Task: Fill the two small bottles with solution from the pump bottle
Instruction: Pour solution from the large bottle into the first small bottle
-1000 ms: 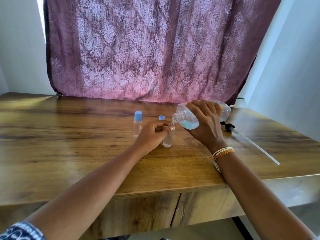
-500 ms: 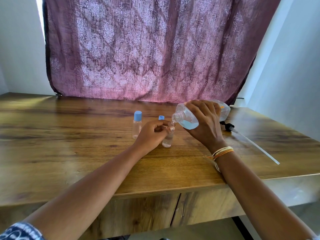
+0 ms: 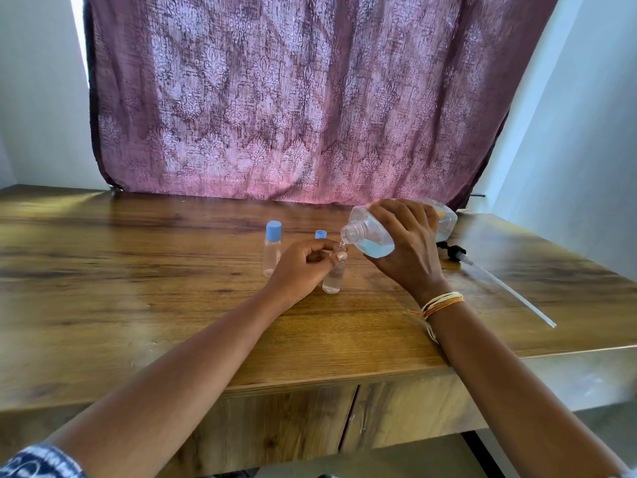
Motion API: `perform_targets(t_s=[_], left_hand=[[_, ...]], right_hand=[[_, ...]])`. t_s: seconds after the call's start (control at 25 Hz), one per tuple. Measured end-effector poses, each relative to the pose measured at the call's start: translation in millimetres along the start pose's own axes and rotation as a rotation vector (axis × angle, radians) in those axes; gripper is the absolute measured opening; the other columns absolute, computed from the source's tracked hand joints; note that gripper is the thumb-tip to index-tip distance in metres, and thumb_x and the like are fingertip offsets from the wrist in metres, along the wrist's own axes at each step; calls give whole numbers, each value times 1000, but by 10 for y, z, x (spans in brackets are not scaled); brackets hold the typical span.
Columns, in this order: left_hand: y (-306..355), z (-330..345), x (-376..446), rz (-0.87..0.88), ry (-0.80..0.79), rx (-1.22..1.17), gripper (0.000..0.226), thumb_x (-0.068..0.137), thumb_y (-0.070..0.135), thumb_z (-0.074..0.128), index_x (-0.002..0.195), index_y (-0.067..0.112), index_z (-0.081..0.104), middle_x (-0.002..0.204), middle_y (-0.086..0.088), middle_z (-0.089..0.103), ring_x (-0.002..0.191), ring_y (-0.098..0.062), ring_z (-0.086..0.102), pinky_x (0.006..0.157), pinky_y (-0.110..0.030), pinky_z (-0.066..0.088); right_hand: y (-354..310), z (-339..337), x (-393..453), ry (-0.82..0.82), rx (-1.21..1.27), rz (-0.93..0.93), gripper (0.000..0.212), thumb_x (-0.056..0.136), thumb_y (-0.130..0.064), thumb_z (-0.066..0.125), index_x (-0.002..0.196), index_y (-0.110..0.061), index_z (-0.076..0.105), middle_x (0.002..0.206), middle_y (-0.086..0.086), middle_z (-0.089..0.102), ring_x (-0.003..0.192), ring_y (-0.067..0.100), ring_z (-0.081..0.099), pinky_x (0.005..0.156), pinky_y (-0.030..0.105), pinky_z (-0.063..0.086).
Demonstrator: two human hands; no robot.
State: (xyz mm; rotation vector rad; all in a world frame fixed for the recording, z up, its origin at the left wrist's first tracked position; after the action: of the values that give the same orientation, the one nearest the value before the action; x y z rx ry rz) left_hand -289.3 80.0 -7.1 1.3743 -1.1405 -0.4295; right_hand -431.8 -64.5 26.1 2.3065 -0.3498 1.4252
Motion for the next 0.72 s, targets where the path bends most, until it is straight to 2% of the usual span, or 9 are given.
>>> perform_targets(t_s=[0.24, 0.52, 0.72], left_hand=[[3, -6, -7, -2, -8, -5, 19, 88, 23, 68, 105, 16, 73, 94, -7, 77, 91, -15, 73, 90, -37, 58], [3, -8, -5, -8, -17, -12, 19, 88, 24, 69, 105, 18, 73, 97, -16, 75, 97, -30, 70, 92, -42, 56], [21, -6, -6, -7, -28, -6, 23, 87, 24, 69, 108, 16, 73, 99, -14, 75, 98, -26, 70, 91, -37, 57]], right_hand=[[-15, -11, 0, -4, 4, 2, 51, 77, -53, 71, 117, -22, 62, 118, -1, 65, 111, 25, 56, 90, 51, 39], [-52, -14, 2, -23, 37, 35, 54, 74, -53, 71, 118, -24, 59, 119, -2, 64, 112, 24, 56, 88, 51, 40], [-109, -28, 38, -47, 101, 119, 59, 69, -53, 70, 118, -23, 57, 116, -1, 65, 107, 24, 56, 84, 49, 44]])
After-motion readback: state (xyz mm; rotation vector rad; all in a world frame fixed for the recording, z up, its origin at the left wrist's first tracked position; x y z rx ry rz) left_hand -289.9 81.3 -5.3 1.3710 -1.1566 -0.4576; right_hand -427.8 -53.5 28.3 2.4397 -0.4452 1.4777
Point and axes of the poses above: each hand's wrist, its own x-axis towards the middle knuckle, its own z-axis out of the palm, y = z × x, the point moved 1 cm from there along x, towards the middle knuckle
